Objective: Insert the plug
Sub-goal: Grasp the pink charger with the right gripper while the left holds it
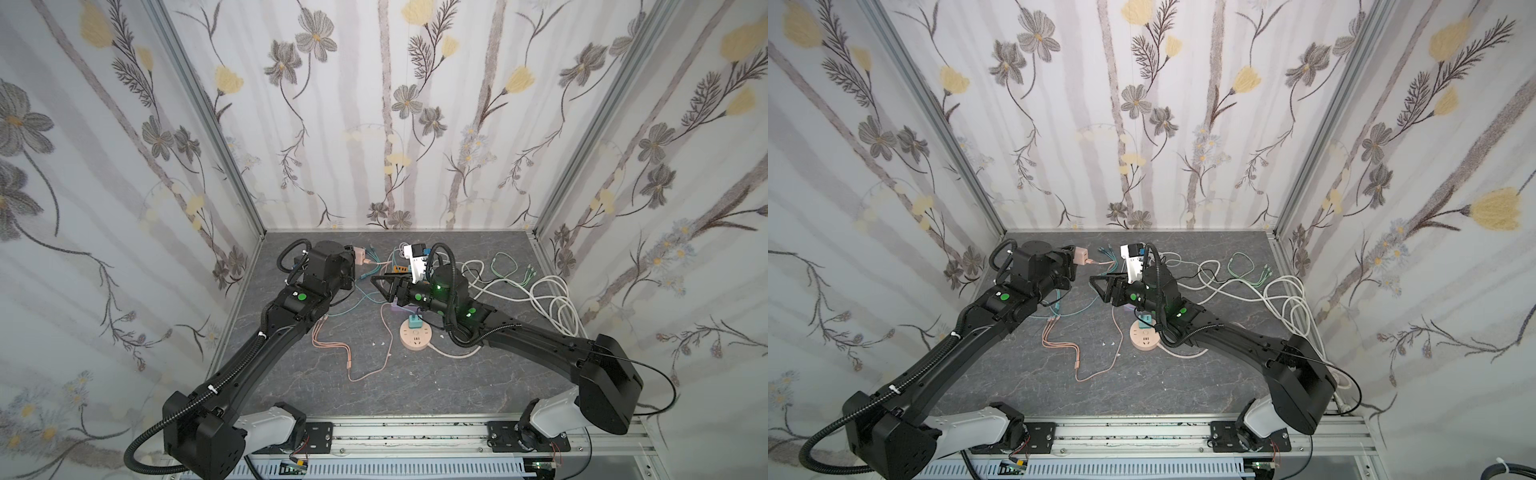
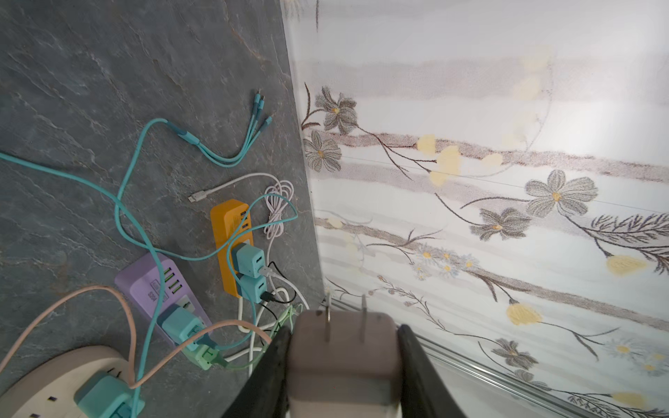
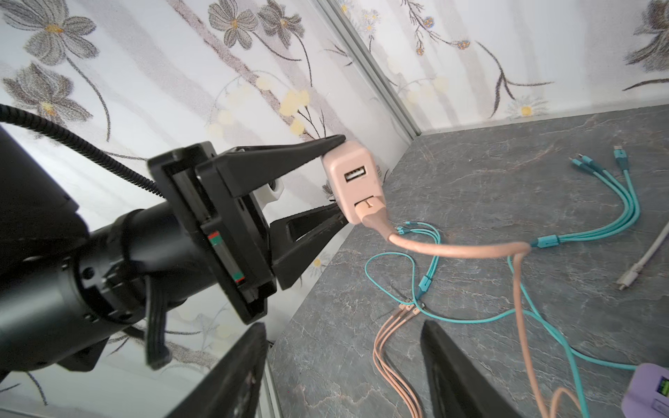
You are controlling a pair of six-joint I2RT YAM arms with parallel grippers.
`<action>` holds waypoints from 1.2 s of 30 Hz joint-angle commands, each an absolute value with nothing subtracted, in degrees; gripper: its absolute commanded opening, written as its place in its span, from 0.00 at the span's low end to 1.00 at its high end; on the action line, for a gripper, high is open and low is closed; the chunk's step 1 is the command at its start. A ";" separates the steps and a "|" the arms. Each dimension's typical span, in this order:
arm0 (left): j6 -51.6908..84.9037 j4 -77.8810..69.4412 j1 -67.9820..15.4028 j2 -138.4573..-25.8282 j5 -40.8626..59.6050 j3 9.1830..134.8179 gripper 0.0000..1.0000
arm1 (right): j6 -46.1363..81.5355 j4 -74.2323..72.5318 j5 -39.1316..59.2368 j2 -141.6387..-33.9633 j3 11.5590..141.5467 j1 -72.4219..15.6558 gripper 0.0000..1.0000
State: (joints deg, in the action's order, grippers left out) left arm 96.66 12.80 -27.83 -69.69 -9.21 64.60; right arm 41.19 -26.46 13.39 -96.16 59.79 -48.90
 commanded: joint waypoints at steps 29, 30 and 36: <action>98.23 8.72 -28.65 -68.02 -6.06 63.46 0.00 | 29.80 -9.18 30.46 -107.50 81.59 -41.84 0.49; 98.17 8.66 -28.74 -68.09 -6.07 63.46 0.00 | 29.69 -9.56 31.30 -107.73 81.90 -41.84 0.49; 98.34 8.46 -28.83 -68.55 -6.00 63.54 0.00 | 29.33 -12.04 33.22 -108.35 82.40 -41.92 0.51</action>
